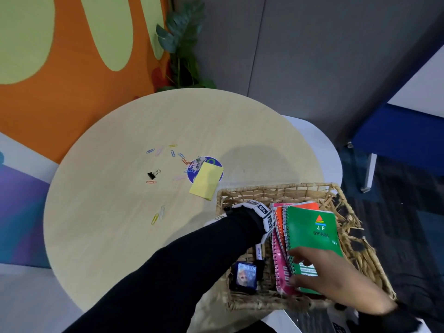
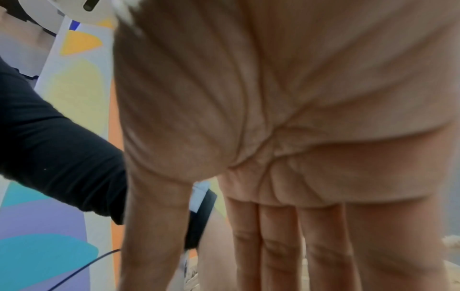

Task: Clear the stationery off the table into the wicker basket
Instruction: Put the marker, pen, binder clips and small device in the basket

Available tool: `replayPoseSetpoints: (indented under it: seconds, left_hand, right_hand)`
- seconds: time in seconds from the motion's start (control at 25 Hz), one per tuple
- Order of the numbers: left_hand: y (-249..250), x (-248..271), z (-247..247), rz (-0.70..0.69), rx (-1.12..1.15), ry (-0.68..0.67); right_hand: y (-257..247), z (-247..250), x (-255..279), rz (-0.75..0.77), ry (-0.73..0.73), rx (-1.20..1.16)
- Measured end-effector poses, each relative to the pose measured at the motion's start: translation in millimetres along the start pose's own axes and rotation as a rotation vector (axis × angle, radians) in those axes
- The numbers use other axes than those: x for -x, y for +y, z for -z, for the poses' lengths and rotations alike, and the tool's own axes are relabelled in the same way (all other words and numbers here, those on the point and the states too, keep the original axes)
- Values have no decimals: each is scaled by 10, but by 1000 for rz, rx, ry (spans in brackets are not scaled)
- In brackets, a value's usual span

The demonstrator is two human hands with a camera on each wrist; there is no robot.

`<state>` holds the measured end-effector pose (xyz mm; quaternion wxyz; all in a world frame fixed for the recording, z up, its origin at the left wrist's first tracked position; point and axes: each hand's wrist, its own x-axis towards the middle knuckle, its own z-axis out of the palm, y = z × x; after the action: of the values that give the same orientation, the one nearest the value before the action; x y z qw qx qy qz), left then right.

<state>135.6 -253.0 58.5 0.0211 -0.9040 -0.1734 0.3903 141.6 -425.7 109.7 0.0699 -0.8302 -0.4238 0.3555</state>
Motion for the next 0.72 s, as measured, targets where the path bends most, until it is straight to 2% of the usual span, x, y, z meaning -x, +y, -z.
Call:
replayPoseSetpoints:
  seconds: [0.16,0.2,0.24,0.32,0.4,0.44,0.56,0.72]
  left_hand:
    - [-555,173,142,-340,584,256]
    - [-818,264,113,-322,743,368]
    - [-1103,334,-5,-245,922,481]
    - [-1636,343,-509,64,1066,665]
    - [-2053,325,-1135,399,1040,621]
    - [-2177,320,-1400,491,1050,549]
    - [-2251,311,-1823,564,1124,417]
    - [-2221,199,-1959,550,1153,408]
  right_hand:
    - [7,24,-121,25,14,-59]
    - [-28,61,-183,41,35,-90]
    - [-84,104,-238,63,64,-118]
    - [-268,236,-372,116,150,-154]
    - [-504,402,-551,168,237,-207]
    - [-622,481,-662,188,274,-234]
    - [-976,671,-994,224,353,-330]
    - [-1420,744,-1465,239,355,-388]
